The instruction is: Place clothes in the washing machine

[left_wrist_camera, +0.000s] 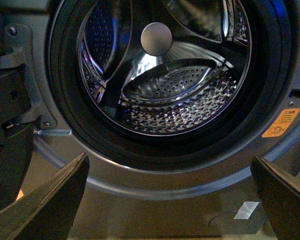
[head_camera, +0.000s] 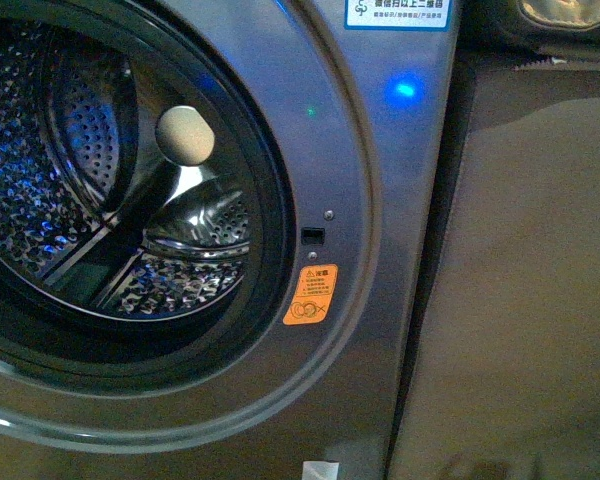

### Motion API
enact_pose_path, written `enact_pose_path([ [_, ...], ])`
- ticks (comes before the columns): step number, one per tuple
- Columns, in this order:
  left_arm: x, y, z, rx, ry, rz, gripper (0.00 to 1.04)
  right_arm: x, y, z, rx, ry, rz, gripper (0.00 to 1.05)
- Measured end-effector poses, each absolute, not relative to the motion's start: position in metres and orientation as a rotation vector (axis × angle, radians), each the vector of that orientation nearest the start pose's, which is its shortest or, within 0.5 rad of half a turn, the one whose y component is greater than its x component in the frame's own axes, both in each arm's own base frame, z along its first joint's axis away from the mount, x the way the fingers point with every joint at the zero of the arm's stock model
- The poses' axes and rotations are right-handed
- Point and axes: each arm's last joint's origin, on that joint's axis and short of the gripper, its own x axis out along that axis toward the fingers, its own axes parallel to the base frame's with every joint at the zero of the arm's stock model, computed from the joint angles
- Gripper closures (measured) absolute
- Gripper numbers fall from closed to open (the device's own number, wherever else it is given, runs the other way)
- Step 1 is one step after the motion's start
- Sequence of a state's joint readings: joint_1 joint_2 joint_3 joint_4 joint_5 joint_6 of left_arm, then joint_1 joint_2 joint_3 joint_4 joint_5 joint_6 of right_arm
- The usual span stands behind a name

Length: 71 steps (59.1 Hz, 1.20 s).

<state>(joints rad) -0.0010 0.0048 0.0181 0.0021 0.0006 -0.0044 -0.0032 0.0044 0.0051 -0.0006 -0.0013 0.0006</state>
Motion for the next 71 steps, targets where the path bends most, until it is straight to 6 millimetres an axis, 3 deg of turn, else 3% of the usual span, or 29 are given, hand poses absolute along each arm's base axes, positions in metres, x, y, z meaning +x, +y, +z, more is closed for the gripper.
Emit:
enact_pose_path([
  [52,0.097,0.0,0.17,-0.004,-0.015,-0.002,0.07,0.098,0.0,0.165,0.001,0.0,-0.002,0.07],
  [61,0.097,0.0,0.17,-0.004,-0.015,-0.001,0.07,0.097,-0.004,0.185,0.036,-0.193,0.227,0.07],
  [71,0.097,0.0,0.17,-0.004,-0.016,-0.001,0.07,0.104,-0.019,0.189,0.058,-0.201,0.225,0.07],
])
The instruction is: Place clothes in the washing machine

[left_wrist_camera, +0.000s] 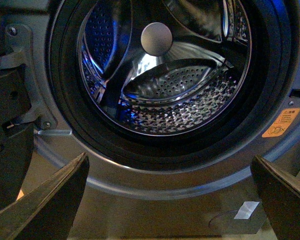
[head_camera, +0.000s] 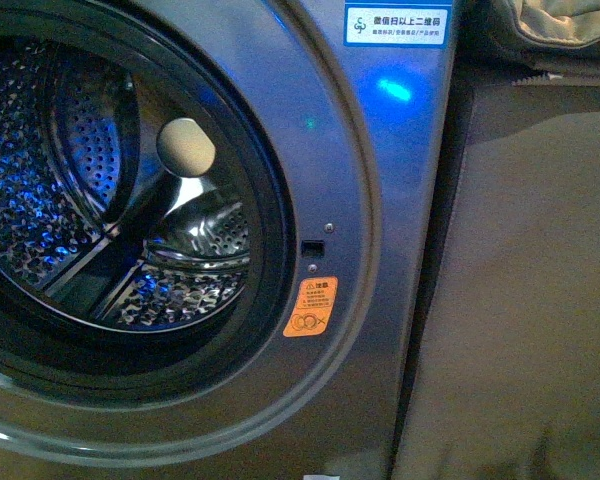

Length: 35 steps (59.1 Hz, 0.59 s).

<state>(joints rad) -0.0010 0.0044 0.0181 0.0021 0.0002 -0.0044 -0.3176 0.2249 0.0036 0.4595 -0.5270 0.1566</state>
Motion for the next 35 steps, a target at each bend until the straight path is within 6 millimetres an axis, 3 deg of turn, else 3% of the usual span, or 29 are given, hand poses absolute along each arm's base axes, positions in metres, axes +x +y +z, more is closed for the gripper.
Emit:
enact_pose_path([
  [12,0.097,0.0,0.17,-0.004,-0.016,-0.001,0.07,0.117,-0.055,0.202,0.055,-0.215,0.139,0.07],
  [21,0.097,0.0,0.17,-0.004,-0.016,-0.001,0.07,0.139,-0.11,0.221,0.033,-0.146,-0.014,0.07],
  [26,0.097,0.0,0.17,-0.004,-0.016,-0.001,0.07,0.156,-0.149,0.215,0.077,-0.015,-0.1,0.07],
  [35,0.097,0.0,0.17,-0.004,-0.016,-0.001,0.07,0.186,-0.215,0.185,0.13,0.27,-0.178,0.07],
])
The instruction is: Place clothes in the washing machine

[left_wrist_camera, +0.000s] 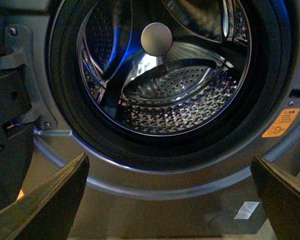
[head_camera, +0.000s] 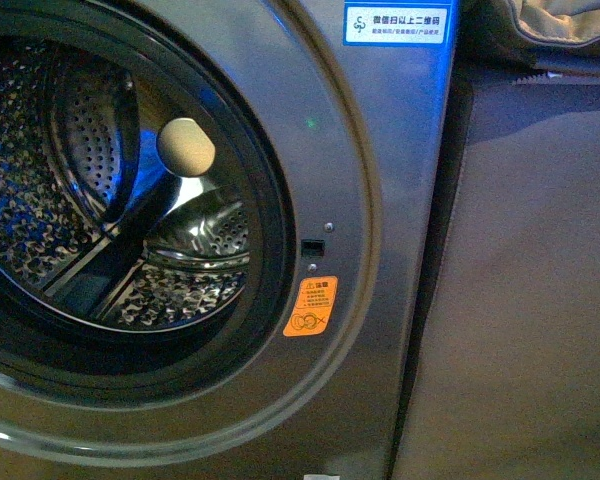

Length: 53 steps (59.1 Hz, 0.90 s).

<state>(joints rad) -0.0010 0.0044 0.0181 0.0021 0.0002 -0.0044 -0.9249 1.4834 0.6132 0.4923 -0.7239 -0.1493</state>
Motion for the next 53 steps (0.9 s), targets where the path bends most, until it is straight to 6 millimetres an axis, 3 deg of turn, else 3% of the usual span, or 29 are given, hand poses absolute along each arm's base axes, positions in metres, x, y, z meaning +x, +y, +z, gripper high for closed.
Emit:
enact_pose_path([
  [7,0.097,0.0,0.17,-0.004,-0.016,-0.001,0.07,0.211,-0.261,0.156,0.078,0.477,-0.224,0.07],
  [11,0.097,0.0,0.17,-0.004,-0.016,-0.001,0.07,0.228,-0.29,0.127,0.068,0.613,-0.255,0.07],
  [17,0.097,0.0,0.17,-0.004,-0.016,-0.001,0.07,0.24,-0.308,0.087,0.109,0.75,-0.242,0.07],
  [34,0.097,0.0,0.17,-0.004,-0.016,-0.001,0.07,0.263,-0.305,-0.032,0.198,0.969,-0.19,0.07],
  [53,0.097,0.0,0.17,-0.004,-0.016,-0.001,0.07,0.268,-0.295,-0.102,0.211,1.042,-0.18,0.07],
])
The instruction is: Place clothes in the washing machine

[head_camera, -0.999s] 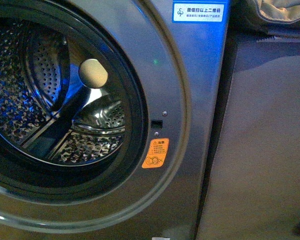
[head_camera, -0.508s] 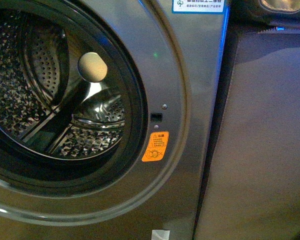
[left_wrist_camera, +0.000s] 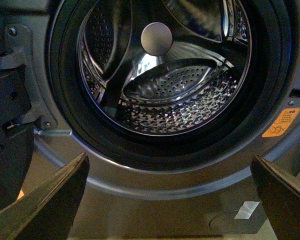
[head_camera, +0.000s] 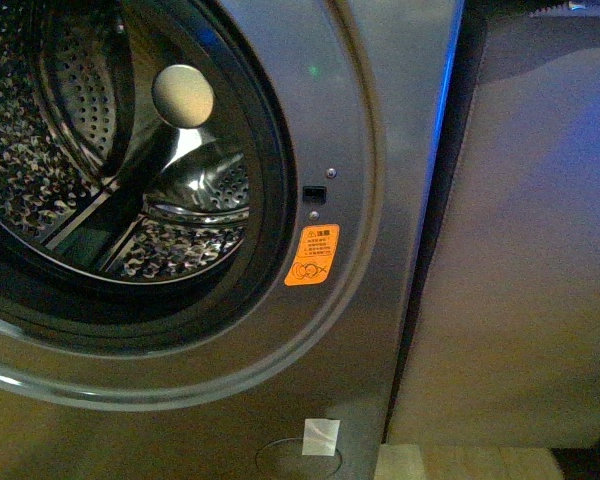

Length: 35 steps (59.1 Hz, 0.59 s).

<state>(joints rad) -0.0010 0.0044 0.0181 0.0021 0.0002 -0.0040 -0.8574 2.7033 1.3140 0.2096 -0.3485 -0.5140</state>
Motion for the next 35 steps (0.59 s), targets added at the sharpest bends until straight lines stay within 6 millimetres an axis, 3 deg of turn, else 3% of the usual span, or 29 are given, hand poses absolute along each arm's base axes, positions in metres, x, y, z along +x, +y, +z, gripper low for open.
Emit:
enact_pose_path([
  [17,0.097,0.0,0.17,-0.004,-0.016,-0.001,0.07,0.257,-0.294,-0.148,0.246,1.016,-0.24,0.07],
  [35,0.097,0.0,0.17,-0.004,-0.016,-0.001,0.07,0.245,-0.3,-0.17,0.275,1.007,-0.28,0.07],
])
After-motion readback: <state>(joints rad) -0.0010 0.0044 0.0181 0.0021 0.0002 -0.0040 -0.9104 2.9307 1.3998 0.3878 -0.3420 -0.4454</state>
